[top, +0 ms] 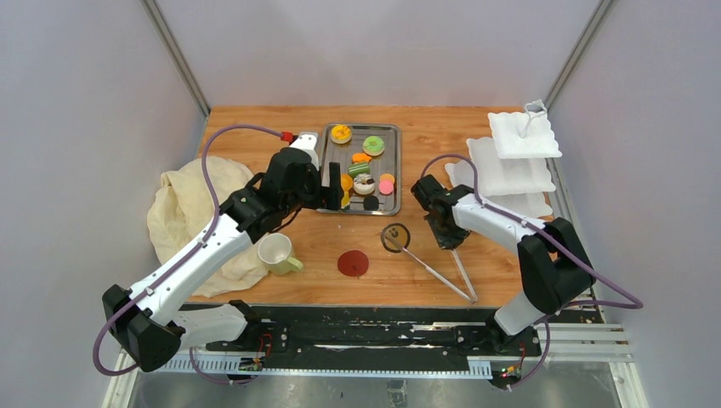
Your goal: Serve the afternoon tea
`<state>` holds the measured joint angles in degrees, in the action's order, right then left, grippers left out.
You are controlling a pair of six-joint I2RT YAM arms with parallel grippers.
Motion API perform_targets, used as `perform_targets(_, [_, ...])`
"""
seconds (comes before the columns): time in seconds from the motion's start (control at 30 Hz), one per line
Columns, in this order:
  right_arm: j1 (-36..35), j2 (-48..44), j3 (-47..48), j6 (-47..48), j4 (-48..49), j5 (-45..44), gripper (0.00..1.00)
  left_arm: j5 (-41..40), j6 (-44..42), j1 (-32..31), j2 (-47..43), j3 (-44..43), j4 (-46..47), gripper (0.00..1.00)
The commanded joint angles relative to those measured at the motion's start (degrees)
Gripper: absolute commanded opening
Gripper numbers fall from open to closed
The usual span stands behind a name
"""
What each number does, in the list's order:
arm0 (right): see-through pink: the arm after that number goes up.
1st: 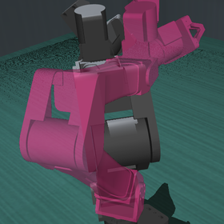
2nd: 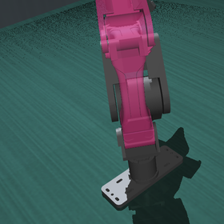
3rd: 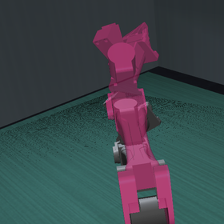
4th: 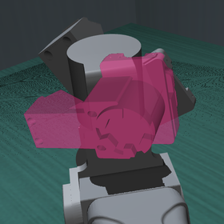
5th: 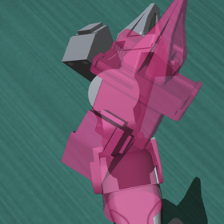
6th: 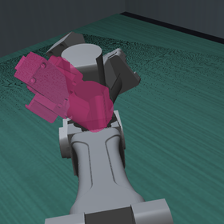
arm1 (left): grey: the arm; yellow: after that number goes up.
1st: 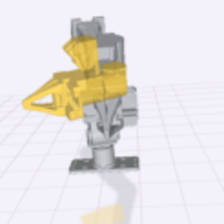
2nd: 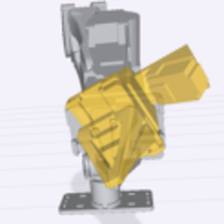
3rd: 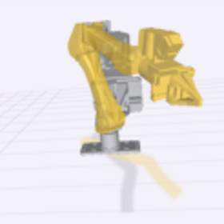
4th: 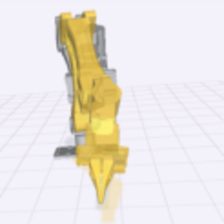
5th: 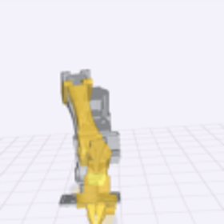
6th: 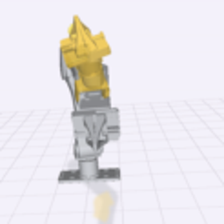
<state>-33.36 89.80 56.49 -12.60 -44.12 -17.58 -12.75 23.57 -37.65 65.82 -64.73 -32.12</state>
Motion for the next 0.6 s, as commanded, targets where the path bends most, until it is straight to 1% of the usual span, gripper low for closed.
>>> perform_targets(0.0, [3.7, -1.3, 1.0, 2.4, -1.2, -0.2, 0.01, 1.1, 0.2, -0.1, -1.4, 1.1, 0.1, 0.98])
perform_targets(0.37, [8.4, 1.6, 1.3, 1.0, 0.6, -1.3, 0.01, 3.3, 0.9, -0.1, -0.3, 1.3, 1.0, 0.98])
perform_targets(0.43, [9.3, 1.5, 1.4, 0.3, 1.0, -1.2, 0.04, 3.5, 1.0, -0.1, -0.3, 1.5, 1.0, 0.98])
perform_targets(0.57, [10.2, 0.1, 1.3, -1.5, 1.8, -1.7, 0.12, 3.6, 1.2, -0.1, -0.4, 1.9, 1.1, 0.98])
